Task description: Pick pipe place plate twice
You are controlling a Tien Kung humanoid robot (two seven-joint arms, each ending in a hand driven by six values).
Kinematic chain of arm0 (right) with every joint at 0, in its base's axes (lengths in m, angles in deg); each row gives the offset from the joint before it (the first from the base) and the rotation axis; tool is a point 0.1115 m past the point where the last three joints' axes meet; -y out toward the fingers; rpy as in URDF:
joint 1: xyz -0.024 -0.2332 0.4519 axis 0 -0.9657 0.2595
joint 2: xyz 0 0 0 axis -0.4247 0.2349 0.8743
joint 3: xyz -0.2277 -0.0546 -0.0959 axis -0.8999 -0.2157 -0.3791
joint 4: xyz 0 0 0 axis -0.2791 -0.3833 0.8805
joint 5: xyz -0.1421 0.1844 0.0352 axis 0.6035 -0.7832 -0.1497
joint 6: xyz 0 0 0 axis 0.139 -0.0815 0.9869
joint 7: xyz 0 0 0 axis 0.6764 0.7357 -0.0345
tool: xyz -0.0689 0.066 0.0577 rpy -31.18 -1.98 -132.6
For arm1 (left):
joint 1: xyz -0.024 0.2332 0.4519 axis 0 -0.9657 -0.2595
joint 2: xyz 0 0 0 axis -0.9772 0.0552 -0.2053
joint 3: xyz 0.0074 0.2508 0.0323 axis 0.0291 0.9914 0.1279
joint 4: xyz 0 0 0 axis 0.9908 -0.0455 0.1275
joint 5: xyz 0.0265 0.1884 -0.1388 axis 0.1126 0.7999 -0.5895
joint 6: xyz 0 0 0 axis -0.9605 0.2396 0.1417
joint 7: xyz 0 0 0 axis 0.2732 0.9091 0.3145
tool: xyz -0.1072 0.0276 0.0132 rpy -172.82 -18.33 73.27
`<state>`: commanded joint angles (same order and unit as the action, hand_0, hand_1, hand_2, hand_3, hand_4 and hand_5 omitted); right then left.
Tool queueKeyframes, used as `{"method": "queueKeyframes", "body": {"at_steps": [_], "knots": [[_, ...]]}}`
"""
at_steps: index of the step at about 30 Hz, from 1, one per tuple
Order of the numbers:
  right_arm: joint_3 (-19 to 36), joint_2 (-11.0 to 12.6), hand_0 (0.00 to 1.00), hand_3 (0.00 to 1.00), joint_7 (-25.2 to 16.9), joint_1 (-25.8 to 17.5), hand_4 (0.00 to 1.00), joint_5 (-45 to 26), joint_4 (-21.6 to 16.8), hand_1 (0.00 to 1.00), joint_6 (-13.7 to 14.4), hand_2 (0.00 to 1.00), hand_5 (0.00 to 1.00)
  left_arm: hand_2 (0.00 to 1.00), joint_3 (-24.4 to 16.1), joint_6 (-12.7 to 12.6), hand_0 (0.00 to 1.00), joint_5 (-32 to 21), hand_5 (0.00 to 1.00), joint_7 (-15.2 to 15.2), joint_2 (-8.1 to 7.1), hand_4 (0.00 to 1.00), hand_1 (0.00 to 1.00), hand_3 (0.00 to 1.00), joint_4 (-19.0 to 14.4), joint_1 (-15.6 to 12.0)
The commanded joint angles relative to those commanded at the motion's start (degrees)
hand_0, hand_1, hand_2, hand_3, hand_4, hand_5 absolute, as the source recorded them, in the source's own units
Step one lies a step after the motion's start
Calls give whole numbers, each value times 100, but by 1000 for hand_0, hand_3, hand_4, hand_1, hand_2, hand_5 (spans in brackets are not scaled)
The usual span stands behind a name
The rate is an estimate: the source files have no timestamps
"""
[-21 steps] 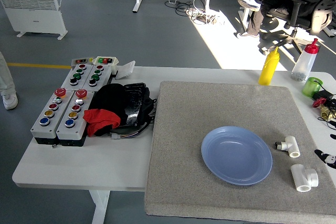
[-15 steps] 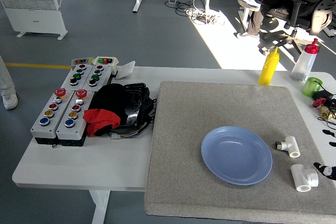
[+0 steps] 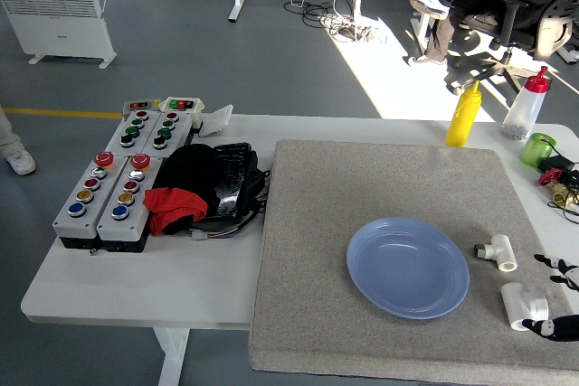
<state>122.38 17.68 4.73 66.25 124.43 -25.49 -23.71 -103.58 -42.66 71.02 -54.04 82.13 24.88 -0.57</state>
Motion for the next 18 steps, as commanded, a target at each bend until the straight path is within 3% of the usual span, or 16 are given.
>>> {"method": "queueKeyframes", "body": {"at_steps": [14,15,18], "knots": [[-413,-58,998,966,-67,259,873,345,470,940,106,998,329,705,22,3,683,-12,998,11,0,375,673,652,0,9],[-461,-59,998,904,-116,278,869,419,481,935,120,989,328,704,23,5,683,-11,998,11,0,374,673,652,1,10],[-573,-66,998,904,-219,327,869,589,505,935,145,989,328,704,18,10,683,4,998,17,0,374,673,652,1,13]]}}
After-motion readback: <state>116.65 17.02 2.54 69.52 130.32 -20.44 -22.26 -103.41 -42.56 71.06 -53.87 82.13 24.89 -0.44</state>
